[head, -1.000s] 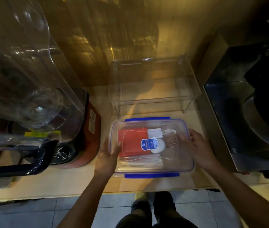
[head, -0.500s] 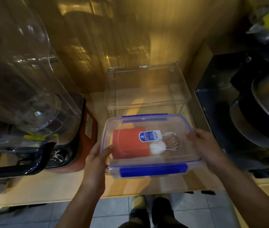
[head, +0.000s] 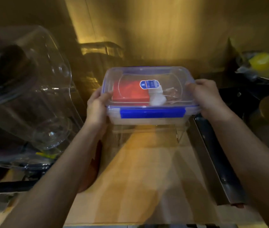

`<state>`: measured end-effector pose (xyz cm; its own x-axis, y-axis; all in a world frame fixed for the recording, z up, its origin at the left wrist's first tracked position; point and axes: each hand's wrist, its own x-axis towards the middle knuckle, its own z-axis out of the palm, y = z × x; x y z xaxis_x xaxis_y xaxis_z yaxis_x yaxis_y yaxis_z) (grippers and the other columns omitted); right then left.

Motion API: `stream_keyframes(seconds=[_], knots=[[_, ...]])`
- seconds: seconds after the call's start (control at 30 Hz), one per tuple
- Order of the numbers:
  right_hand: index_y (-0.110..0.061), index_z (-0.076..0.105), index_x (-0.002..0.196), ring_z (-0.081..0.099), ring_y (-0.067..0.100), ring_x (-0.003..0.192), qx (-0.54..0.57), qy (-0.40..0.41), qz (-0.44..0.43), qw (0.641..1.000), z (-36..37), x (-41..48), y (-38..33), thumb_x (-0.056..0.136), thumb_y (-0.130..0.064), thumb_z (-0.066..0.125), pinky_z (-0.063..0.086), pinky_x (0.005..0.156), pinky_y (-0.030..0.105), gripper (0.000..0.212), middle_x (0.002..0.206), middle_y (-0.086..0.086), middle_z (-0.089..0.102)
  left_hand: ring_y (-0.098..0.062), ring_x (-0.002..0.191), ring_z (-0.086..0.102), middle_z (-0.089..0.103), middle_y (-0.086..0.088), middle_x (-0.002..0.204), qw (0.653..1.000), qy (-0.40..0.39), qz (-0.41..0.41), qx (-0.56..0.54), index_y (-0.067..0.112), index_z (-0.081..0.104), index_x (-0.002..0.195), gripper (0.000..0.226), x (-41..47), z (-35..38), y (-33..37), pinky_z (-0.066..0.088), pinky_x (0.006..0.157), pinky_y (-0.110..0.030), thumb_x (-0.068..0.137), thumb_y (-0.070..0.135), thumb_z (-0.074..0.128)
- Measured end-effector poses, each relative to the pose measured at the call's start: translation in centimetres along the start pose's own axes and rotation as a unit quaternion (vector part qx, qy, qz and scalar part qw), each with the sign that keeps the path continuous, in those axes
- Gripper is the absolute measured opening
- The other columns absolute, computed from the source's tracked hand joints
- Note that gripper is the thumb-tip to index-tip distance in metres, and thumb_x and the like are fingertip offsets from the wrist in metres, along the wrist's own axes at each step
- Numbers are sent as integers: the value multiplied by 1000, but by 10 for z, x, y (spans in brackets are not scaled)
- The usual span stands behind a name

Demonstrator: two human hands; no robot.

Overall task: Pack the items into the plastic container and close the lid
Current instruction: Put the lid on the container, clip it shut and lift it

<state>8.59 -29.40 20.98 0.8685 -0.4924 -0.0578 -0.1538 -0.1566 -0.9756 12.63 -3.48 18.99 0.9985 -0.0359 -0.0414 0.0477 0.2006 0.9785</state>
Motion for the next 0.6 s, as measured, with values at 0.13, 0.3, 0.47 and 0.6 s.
stream_keyframes(seconds=[0.13, 0.3, 0.47, 0.6], knots=[[-20, 60, 81, 67, 18, 74, -17, 14, 11, 1000, 14, 36, 3, 79, -21, 62, 56, 65, 32, 3, 82, 4, 68, -23, 83, 72, 71, -11, 100, 999, -6, 17, 39, 14, 57, 119, 31, 37, -1, -15, 59, 67, -31, 88, 19, 57], [-14, 60, 103, 67, 21, 78, -44, 5, 45, 998, 27, 62, 25, 81, -19, 61, 57, 69, 36, 22, 84, 4, 66, -28, 87, 72, 71, -16, 102, 998, -4, -25, 55, 8, 55, 123, 37, 58, -5, -45, 59, 74, -38, 89, 22, 59], [-13, 62, 108, 67, 20, 75, -51, -4, 56, 997, 35, 71, 50, 86, -22, 59, 55, 62, 32, 24, 84, 5, 67, -19, 80, 73, 71, -10, 100, 996, 3, -45, 83, 12, 50, 128, 43, 61, -10, -70, 58, 58, -25, 89, 28, 59], [-16, 61, 103, 66, 15, 72, -84, -19, 68, 994, 38, 72, 66, 88, -29, 59, 50, 55, 28, 20, 82, 1, 66, -18, 84, 73, 68, -12, 107, 993, -21, -38, 107, 13, 43, 133, 50, 62, -18, -80, 58, 60, -23, 90, 32, 58]])
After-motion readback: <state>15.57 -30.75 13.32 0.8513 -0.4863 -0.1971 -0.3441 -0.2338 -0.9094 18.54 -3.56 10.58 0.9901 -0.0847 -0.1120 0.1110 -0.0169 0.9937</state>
